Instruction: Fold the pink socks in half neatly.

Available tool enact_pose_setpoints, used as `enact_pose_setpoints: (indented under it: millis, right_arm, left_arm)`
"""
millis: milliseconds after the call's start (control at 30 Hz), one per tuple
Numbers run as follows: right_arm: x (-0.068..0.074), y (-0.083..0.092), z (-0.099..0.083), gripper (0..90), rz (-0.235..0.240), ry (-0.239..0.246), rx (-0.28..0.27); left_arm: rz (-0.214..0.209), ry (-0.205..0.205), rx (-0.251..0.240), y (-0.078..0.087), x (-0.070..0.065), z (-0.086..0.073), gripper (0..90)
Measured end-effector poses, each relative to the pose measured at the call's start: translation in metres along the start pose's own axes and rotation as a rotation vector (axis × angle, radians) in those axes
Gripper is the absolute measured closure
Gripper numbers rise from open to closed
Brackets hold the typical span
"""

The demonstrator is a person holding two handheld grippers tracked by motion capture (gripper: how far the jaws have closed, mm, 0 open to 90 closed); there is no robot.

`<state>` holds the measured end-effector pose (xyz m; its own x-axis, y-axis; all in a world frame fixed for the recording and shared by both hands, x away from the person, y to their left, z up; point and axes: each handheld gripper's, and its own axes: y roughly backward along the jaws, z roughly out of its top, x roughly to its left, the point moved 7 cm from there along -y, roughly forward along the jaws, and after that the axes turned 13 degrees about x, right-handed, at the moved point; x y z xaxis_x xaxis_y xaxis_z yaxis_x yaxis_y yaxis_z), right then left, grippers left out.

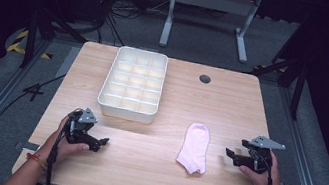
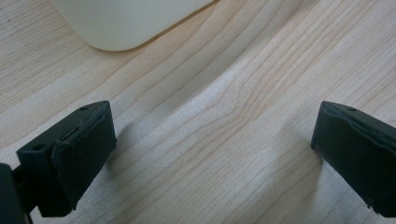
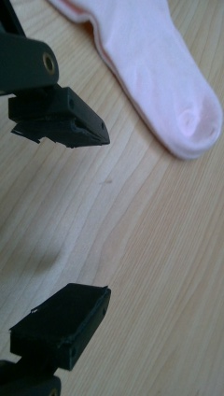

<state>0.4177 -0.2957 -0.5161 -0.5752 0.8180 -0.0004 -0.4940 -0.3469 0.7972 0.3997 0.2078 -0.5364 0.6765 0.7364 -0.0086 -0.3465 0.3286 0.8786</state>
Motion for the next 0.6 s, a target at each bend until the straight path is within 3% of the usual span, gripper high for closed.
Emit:
enact_pose_setpoints:
  millis: [333,600]
  right_arm:
    - [0.037,-0.003,0.019,28.8,0.053,0.103,-0.023]
    - [0.055,-0.006,0.025,31.2,0.091,0.140,-0.028]
  left_arm:
    - [-0.001,0.000,0.001,0.000,0.000,0.000,0.1]
    - [0.000,0.000,0.000,0.000,0.000,0.000,0.1]
